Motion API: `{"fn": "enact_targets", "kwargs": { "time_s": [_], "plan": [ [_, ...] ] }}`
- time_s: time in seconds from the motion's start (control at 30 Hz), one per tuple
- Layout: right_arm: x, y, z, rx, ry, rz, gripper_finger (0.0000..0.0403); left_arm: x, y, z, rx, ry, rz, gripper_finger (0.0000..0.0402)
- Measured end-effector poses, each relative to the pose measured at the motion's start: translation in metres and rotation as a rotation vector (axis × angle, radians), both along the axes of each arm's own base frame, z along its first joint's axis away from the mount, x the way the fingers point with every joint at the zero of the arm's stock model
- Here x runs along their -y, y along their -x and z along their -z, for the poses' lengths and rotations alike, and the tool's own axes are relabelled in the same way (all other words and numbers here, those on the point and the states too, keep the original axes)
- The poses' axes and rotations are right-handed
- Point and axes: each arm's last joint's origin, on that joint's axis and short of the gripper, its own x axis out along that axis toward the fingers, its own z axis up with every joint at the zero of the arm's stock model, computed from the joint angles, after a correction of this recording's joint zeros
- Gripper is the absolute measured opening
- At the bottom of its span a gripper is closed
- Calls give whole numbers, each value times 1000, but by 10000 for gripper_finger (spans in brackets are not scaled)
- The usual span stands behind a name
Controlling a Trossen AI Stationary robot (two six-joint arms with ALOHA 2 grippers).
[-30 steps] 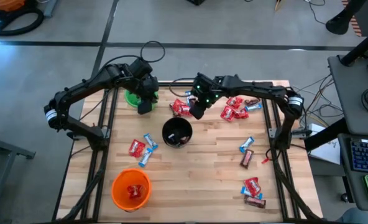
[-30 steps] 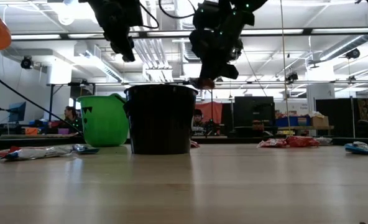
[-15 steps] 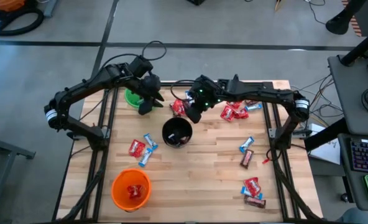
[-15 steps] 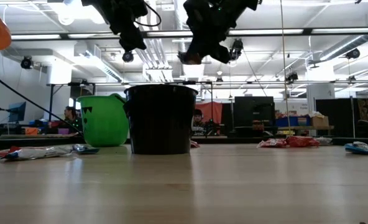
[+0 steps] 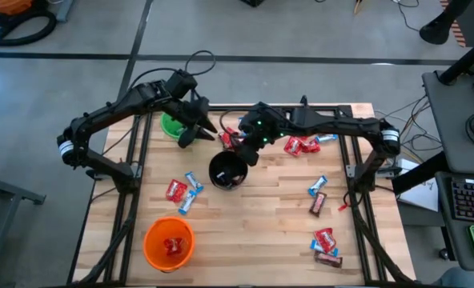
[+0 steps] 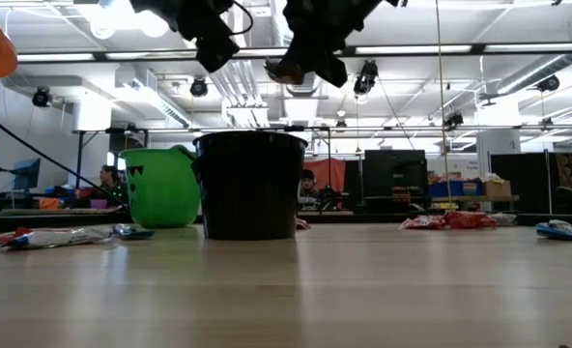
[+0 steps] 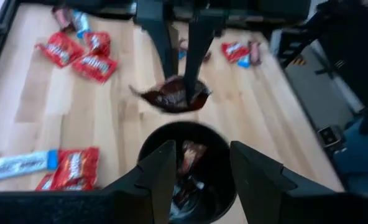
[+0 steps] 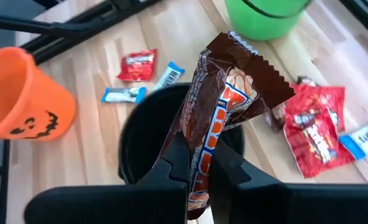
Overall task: Sort candy
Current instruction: Put the brown chocolate into the black bucket
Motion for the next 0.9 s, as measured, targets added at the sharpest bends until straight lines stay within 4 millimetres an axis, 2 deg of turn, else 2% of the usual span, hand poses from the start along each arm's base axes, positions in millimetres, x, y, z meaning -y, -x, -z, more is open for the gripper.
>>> {"fn": "enact_targets", "kwargs": {
  "time_s": [0.3, 0.57, 0.7, 0.9],
  "plan": [
    [-5, -2, -15, 123, 15, -49, 13, 3, -3, -2, 5, 57, -19, 135],
    [-8, -2, -15, 126, 22, -65, 13, 5, -25, 12, -18, 96, -1, 135],
    [-9, -3, -15, 126, 31, -76, 13, 3, -35, 21, -23, 170, 39, 135],
    [-9, -2, -16, 128, 33, -81, 13, 2, -38, 20, 4, 197, 55, 135]
  ]
}}
